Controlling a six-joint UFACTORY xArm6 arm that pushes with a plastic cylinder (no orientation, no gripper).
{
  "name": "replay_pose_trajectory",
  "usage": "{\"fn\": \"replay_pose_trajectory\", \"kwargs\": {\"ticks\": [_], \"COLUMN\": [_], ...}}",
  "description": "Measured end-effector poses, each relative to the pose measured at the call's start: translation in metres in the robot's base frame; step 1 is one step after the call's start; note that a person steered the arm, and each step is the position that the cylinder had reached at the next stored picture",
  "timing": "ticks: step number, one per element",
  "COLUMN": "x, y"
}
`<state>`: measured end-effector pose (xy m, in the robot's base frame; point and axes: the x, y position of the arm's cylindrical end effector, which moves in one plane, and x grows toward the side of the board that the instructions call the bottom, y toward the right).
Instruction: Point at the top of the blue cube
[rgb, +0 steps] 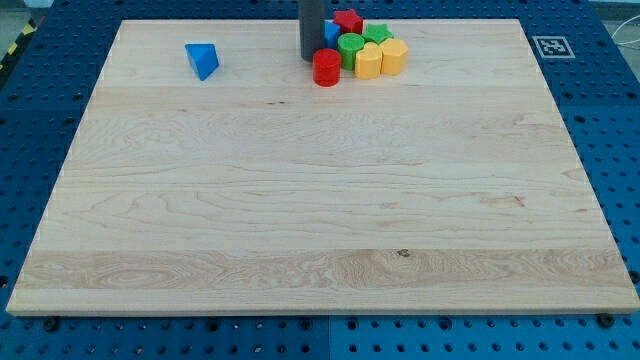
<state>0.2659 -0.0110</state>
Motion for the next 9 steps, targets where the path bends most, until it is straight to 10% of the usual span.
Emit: {"fn": "replay_pose_trajectory", "kwargs": {"ticks": [5, 9], "x": [-0.073, -0.074], "y": [-0.091, -0.021]}}
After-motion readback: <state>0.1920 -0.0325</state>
